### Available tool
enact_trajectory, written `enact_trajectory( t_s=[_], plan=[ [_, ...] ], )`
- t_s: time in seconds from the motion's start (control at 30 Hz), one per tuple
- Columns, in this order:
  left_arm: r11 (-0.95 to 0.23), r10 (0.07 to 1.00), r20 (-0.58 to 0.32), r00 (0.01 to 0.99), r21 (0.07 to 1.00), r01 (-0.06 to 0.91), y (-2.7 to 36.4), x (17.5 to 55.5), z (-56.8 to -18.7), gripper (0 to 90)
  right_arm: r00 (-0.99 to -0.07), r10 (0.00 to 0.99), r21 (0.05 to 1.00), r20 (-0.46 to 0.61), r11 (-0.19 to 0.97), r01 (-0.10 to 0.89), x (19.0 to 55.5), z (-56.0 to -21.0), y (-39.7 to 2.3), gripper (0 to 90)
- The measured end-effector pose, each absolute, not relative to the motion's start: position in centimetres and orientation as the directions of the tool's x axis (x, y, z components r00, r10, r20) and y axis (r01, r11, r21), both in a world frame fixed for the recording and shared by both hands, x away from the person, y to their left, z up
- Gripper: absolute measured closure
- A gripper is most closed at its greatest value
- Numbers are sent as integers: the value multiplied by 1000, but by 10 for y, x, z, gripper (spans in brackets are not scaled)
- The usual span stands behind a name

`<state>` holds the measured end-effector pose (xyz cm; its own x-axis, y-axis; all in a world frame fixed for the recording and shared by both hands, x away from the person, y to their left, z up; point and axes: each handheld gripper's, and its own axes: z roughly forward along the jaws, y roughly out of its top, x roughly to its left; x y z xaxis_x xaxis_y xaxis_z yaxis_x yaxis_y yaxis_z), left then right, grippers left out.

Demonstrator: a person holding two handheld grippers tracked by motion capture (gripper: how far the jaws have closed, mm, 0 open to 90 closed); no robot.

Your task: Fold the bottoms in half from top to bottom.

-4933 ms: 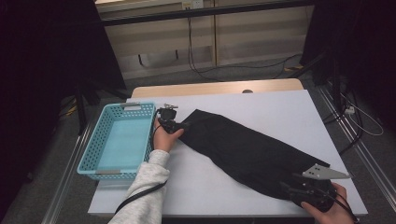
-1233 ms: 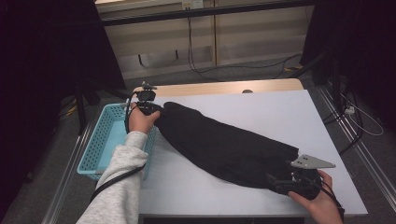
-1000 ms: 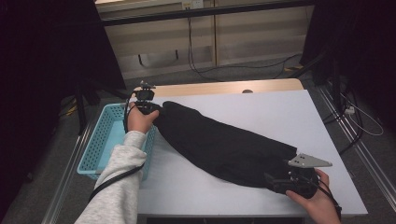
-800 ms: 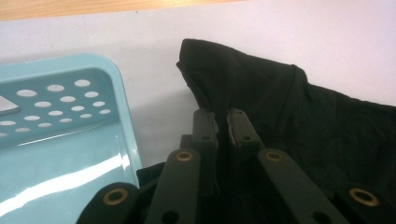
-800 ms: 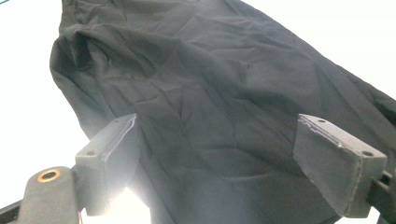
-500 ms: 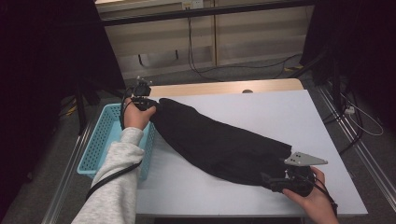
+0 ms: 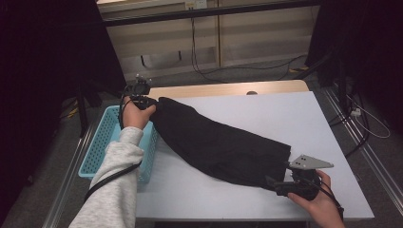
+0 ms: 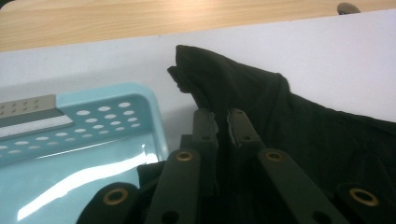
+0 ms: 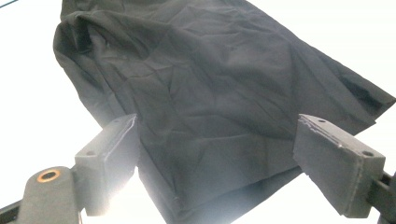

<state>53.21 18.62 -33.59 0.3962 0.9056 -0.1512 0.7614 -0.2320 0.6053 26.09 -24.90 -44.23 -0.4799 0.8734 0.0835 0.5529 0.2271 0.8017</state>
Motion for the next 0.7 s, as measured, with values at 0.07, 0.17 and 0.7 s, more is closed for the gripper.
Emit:
enact_trajectory(
  t_s=[0.07,0.17,0.7],
  plan=[
    [-241,898,-159,409,601,762,178,529,-339,835,-479,874,800,84,228,555,261,-442,-248,151],
    [-263,883,-166,439,601,755,162,524,-346,834,-481,873,799,82,231,556,261,-442,-248,151],
    [-389,784,-186,592,597,702,86,483,-394,831,-489,869,799,75,242,551,257,-442,-247,153]
  ],
)
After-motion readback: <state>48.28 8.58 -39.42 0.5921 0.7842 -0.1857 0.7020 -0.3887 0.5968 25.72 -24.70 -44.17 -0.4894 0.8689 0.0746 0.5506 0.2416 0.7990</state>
